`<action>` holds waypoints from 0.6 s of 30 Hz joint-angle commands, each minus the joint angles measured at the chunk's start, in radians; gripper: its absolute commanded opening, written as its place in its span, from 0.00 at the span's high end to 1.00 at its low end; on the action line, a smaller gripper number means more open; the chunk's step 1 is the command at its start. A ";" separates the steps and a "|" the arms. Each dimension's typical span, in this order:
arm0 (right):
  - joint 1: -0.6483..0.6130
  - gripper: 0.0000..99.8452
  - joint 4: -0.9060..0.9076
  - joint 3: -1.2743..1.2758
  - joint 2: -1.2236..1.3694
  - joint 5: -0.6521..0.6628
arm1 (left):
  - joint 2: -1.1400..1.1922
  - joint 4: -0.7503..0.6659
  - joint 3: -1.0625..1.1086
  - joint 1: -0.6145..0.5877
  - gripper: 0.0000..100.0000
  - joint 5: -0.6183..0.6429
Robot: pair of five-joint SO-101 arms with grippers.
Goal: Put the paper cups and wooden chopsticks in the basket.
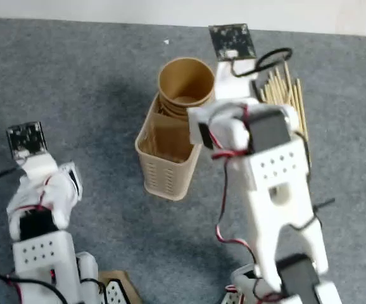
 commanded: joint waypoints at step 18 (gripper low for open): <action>-0.084 0.98 0.059 0.050 0.159 -0.060 | -0.254 -0.020 0.105 0.015 0.80 -0.006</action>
